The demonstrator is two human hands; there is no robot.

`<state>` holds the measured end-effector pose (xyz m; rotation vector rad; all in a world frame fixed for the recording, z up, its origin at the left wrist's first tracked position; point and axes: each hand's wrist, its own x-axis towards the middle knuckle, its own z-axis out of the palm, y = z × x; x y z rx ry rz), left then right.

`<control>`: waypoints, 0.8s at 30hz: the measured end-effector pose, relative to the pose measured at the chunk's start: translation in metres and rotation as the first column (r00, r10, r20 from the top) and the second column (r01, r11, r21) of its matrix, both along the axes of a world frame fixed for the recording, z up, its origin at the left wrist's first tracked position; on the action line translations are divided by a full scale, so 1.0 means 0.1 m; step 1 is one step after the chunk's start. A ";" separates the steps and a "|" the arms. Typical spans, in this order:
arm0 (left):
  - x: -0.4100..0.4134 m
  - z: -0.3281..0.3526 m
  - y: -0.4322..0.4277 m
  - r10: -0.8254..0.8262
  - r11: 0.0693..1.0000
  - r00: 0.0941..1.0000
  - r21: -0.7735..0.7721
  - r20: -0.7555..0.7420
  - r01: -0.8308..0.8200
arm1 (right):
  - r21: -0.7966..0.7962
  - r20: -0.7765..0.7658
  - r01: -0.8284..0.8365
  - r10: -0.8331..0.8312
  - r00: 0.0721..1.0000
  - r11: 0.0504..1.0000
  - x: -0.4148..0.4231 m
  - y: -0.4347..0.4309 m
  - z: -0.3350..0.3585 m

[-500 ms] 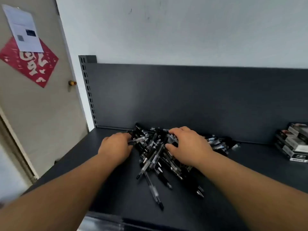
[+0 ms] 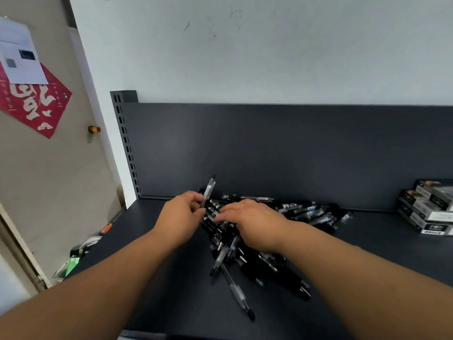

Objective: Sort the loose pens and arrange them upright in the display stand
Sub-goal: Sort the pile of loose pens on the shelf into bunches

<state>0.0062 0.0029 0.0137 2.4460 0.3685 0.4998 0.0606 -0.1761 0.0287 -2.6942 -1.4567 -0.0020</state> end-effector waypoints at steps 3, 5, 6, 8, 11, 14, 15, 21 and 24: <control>-0.02 -0.01 0.06 -0.047 0.994 0.999 -0.093 0.022 0.049 | -0.191 0.063 -0.048 0.061 0.996 0.980 0.02 0.12 0.01; -0.04 -0.03 0.09 -0.079 0.988 0.997 -0.135 0.024 0.081 | -0.197 0.097 -0.059 0.079 0.992 0.979 0.04 0.16 0.03; -0.03 -0.05 0.10 -0.095 0.985 0.995 -0.145 0.021 0.097 | -0.174 0.118 -0.066 0.087 0.989 0.983 0.05 0.17 0.03; -0.02 -0.07 0.09 -0.125 0.978 0.992 -0.165 0.017 0.126 | -0.107 0.161 -0.077 0.094 0.983 0.991 0.07 0.15 0.05; 0.00 -0.09 0.07 -0.162 0.960 0.987 -0.230 0.017 0.162 | -0.030 0.175 -0.070 0.074 0.982 0.997 0.09 0.08 0.04; 0.01 -0.09 0.04 -0.196 0.925 0.979 -0.319 0.058 0.204 | 0.220 0.160 -0.072 0.037 0.986 0.973 0.08 0.03 0.02; 0.01 -0.07 0.03 -0.217 0.910 0.972 -0.343 0.084 0.233 | 0.379 0.154 -0.068 0.010 0.988 0.923 0.08 0.01 0.03; -0.02 0.17 -0.12 -0.283 0.870 0.915 -0.324 0.289 0.371 | 0.863 -0.275 0.300 -0.119 0.954 0.407 -0.08 -0.03 0.34; -0.07 0.24 -0.19 -0.345 0.850 0.903 -0.323 0.254 0.416 | 0.818 -0.456 0.445 -0.063 0.888 0.364 -0.10 -0.06 0.35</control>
